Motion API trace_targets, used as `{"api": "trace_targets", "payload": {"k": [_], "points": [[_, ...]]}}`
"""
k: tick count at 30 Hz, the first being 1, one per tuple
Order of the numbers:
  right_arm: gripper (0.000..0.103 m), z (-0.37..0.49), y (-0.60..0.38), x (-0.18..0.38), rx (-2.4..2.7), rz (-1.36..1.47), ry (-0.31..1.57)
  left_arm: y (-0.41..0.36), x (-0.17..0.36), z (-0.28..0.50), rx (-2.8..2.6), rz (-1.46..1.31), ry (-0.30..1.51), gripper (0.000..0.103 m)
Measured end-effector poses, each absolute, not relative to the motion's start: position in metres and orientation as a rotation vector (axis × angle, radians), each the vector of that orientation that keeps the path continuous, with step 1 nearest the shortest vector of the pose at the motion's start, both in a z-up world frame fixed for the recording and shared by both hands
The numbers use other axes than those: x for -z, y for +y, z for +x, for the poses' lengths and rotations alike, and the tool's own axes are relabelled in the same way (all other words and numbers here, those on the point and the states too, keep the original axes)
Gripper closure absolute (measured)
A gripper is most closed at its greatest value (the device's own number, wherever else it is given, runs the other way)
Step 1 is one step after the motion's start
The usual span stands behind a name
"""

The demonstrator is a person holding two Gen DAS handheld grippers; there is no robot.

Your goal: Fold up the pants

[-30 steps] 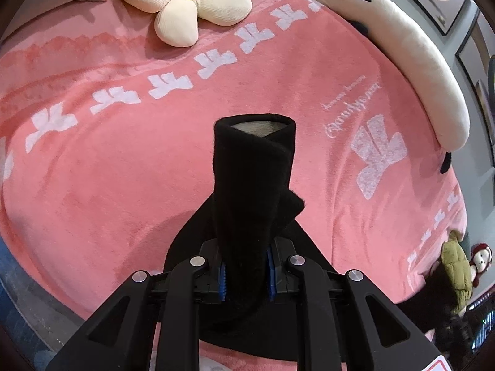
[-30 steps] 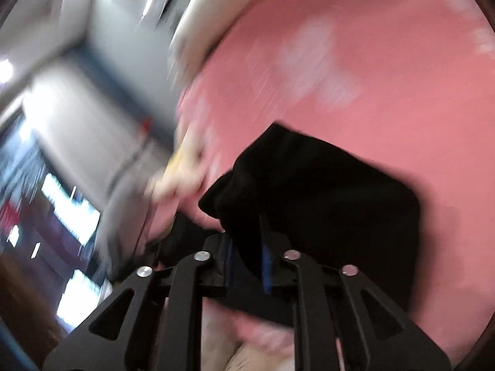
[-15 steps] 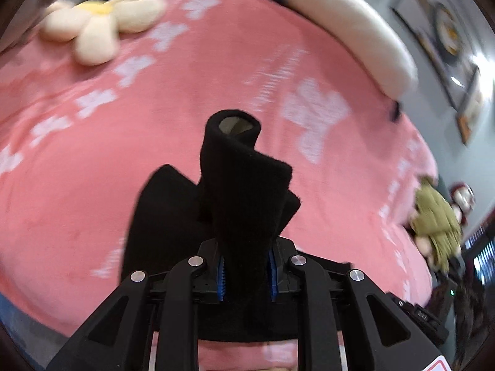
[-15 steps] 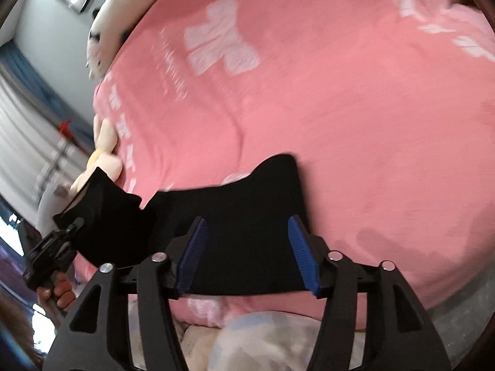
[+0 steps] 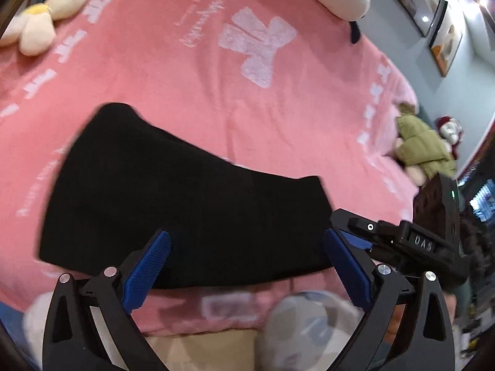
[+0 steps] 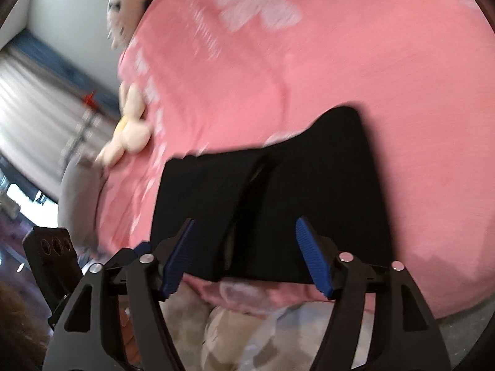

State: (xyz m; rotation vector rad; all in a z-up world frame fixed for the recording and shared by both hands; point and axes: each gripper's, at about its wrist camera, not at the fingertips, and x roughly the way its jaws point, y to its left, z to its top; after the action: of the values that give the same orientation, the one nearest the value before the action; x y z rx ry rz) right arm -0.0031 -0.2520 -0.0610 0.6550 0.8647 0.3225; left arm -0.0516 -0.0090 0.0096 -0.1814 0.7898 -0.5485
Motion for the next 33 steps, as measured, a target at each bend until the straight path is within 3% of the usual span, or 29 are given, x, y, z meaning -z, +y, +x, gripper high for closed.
{"api": "trace_targets", "payload": {"k": [9,10,11,12,14,19,21,24,25,30,32,33], "points": [[0.037,0.055,-0.182,0.105,-0.420,0.650,1.023,0.067,-0.015,-0.055,0.383,-0.193,0.763,0.006],[0.048,0.057,-0.173,0.103,-0.398,0.610,1.013,0.075,-0.014,-0.054,0.369,-0.206,0.763,0.006],[0.073,0.058,-0.169,0.099,-0.394,0.597,1.006,0.081,-0.014,-0.053,0.362,-0.218,0.763,0.006],[0.087,0.060,-0.166,0.094,-0.411,0.611,1.001,0.089,-0.015,-0.051,0.346,-0.239,0.760,0.006],[0.088,0.056,-0.166,0.056,-0.427,0.556,0.912,0.103,-0.018,-0.050,0.331,-0.279,0.757,0.006],[0.088,0.020,-0.171,-0.036,-0.328,0.267,0.749,0.123,-0.030,-0.051,0.336,-0.343,0.727,0.006],[0.088,0.015,-0.180,-0.025,-0.182,0.148,0.784,0.120,-0.029,-0.046,0.333,-0.334,0.727,0.006],[0.085,0.025,-0.214,0.062,0.011,0.082,1.037,0.107,-0.021,-0.040,0.351,-0.330,0.751,0.006],[0.079,0.020,-0.220,0.070,0.016,0.108,1.019,0.102,-0.018,-0.037,0.360,-0.327,0.757,0.006],[0.069,-0.009,-0.249,0.041,0.020,0.364,0.875,0.066,-0.002,-0.020,0.387,-0.258,0.830,0.006],[0.048,-0.017,-0.263,0.036,0.047,0.410,0.856,0.060,0.003,-0.013,0.399,-0.257,0.844,0.006],[0.044,-0.019,-0.266,0.038,0.046,0.423,0.857,0.058,0.007,-0.008,0.391,-0.261,0.856,0.006]]}}
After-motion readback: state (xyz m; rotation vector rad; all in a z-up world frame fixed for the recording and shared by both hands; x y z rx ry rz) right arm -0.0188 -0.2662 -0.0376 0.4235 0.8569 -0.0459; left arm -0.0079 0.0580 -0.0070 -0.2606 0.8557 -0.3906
